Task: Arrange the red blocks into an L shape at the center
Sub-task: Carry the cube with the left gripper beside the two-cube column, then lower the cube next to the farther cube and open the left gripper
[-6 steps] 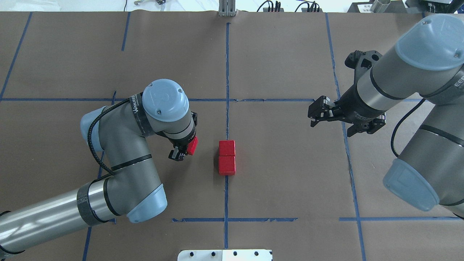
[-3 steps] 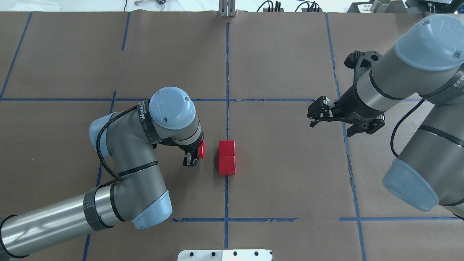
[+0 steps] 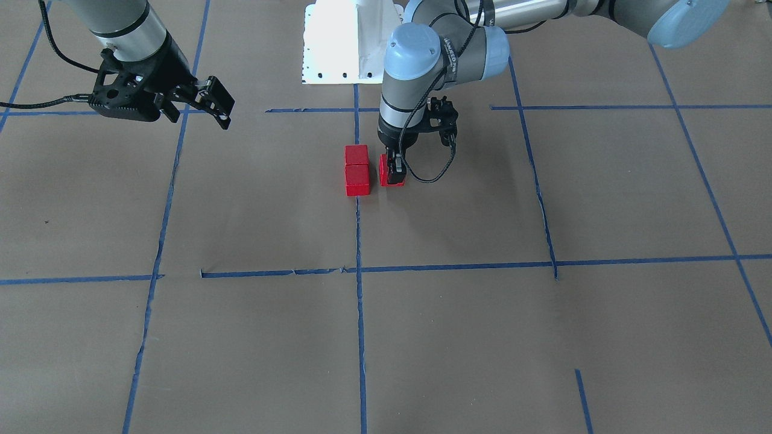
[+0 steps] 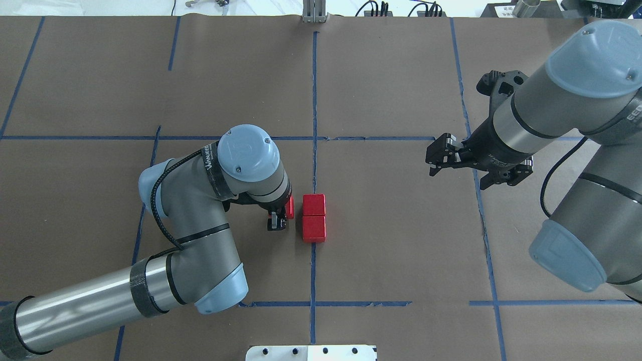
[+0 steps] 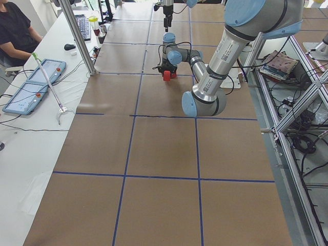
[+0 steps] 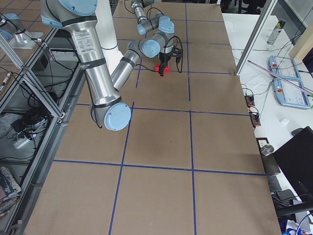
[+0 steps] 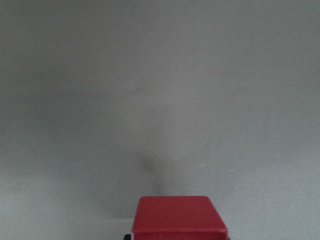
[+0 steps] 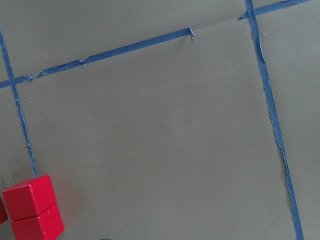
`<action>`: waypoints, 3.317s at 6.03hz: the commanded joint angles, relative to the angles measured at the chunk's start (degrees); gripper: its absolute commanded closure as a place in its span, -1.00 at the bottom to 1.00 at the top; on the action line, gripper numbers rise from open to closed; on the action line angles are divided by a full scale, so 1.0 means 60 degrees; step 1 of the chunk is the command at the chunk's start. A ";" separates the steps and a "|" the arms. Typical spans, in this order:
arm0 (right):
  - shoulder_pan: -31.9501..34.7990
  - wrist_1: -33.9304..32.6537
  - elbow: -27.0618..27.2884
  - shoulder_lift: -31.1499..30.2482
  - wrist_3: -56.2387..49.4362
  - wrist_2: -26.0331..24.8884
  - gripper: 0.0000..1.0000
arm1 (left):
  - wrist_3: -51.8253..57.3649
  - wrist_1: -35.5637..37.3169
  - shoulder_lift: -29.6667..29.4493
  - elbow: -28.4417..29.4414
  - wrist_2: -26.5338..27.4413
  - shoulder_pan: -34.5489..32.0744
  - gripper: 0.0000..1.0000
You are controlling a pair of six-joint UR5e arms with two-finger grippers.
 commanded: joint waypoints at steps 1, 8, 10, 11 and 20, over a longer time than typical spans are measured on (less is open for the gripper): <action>0.0000 -0.0015 -0.0002 -0.0004 0.0000 0.0000 -1.00 | -0.0091 -0.0236 -0.0061 0.0303 0.0000 0.0037 0.99; -0.0015 -0.0015 -0.0002 0.0011 0.0000 0.0000 -1.00 | -0.0223 -0.0236 -0.0354 0.0641 0.0015 0.0126 0.99; -0.0015 -0.0015 -0.0002 0.0011 0.0000 0.0014 -1.00 | -0.0252 -0.0251 -0.0456 0.0802 0.0015 0.0126 0.98; -0.0015 -0.0015 -0.0002 0.0011 0.0000 0.0015 -1.00 | -0.0252 -0.0280 -0.0456 0.0802 0.0015 0.0126 0.97; -0.0015 -0.0015 0.0028 0.0025 0.0000 0.0131 -1.00 | -0.0237 -0.0485 -0.0471 0.0773 0.0015 0.0199 -1.00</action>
